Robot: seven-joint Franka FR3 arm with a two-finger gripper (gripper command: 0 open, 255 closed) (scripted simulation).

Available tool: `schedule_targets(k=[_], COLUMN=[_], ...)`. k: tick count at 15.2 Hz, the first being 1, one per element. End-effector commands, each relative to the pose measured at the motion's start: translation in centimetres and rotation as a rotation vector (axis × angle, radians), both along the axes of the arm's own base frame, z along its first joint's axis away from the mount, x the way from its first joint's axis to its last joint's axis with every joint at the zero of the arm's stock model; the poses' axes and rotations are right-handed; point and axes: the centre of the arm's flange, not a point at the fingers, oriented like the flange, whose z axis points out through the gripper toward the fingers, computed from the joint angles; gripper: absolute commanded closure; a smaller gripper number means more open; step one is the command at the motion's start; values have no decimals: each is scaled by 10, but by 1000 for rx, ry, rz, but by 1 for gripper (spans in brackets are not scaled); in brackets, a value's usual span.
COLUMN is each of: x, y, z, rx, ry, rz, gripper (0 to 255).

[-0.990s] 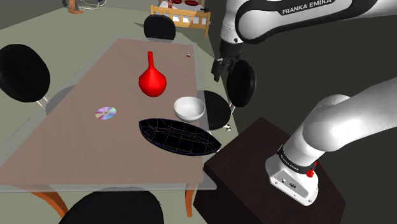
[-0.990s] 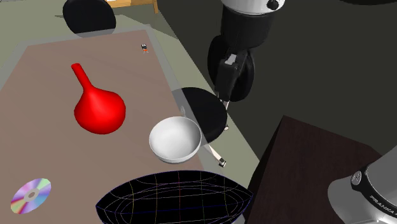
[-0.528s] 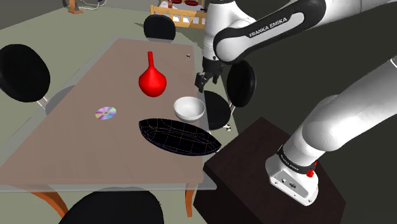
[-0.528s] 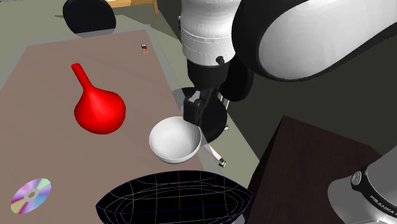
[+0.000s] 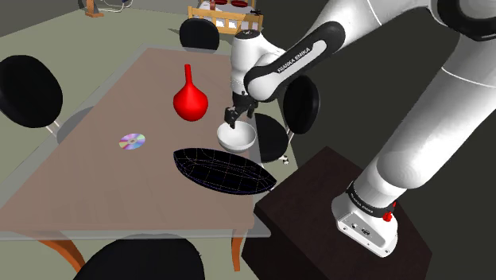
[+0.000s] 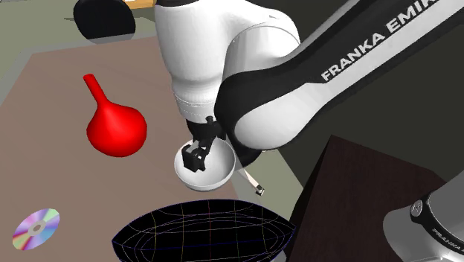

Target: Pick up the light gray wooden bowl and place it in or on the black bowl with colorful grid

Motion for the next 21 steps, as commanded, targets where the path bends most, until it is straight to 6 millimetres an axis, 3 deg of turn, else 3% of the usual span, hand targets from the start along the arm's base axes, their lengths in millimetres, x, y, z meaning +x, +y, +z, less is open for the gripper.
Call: schedule_targets(k=[1, 9, 16, 21], x=[10, 64, 66, 66], y=[12, 47, 42, 42], z=[-23, -106, -143, -146], rx=[1, 0, 0, 0], ry=[0, -1, -1, -1], rz=[-7, -34, -34, -34], gripper=[0, 0, 0, 0])
